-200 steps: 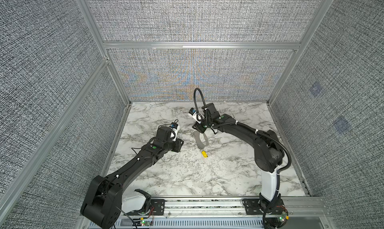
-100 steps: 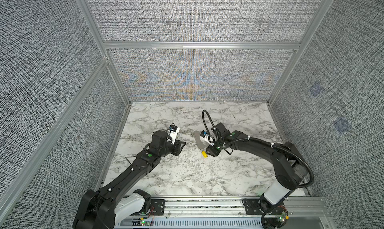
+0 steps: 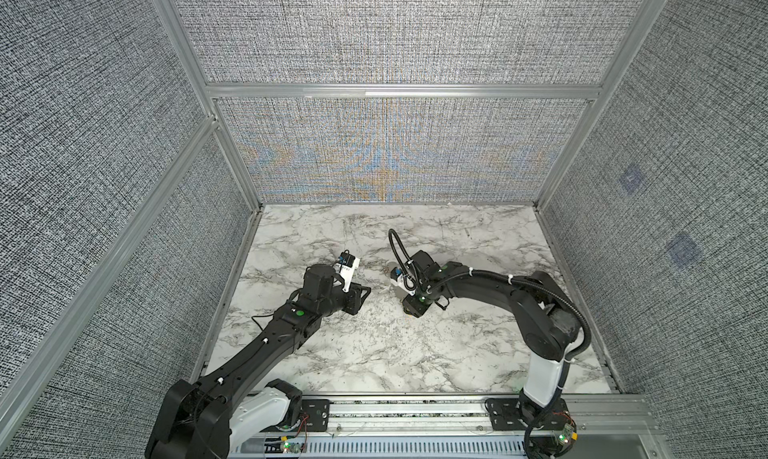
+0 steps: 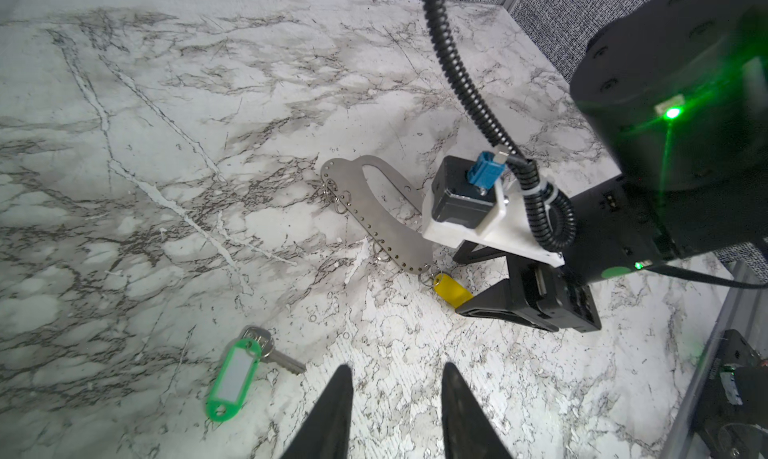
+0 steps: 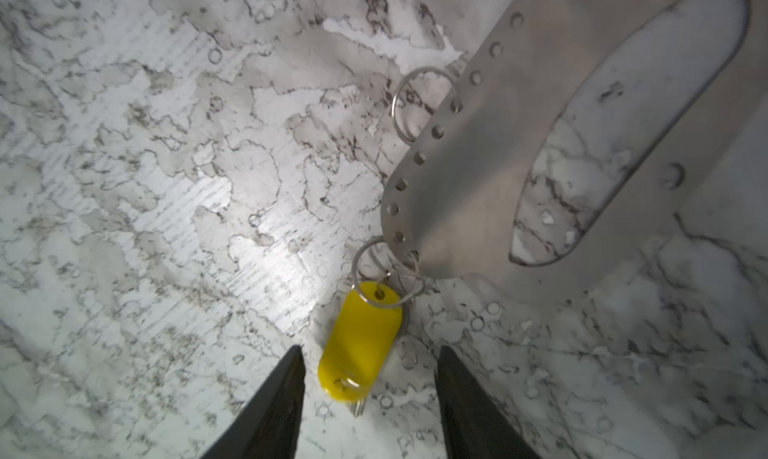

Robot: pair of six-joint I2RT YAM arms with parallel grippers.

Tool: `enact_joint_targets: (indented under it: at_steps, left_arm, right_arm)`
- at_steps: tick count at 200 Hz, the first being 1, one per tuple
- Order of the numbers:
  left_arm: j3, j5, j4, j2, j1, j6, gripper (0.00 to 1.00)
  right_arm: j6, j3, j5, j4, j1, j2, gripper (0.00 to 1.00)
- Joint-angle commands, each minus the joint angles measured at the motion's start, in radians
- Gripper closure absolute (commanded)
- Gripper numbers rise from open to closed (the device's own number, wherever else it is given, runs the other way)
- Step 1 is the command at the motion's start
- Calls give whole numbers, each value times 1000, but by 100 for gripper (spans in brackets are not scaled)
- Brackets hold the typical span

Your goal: Remove the keys from the keyring

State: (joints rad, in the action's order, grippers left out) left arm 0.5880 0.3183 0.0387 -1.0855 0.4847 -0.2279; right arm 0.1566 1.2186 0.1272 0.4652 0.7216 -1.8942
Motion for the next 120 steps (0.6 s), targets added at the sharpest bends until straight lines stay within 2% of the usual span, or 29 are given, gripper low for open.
enact_joint_targets:
  at_steps: [1, 80, 120]
  left_arm:
    - [-4, 0, -19, -2, 0, 20, 62]
    - [-3, 2, -25, -25, 0, 25, 62]
    - [-16, 7, -36, -13, 1, 12, 62]
  right_arm:
    - [-11, 17, -14, 14, 4, -16, 49]
    - [62, -13, -9, 58, 22, -11, 67]
    - [118, -74, 34, 72, 23, 55, 69]
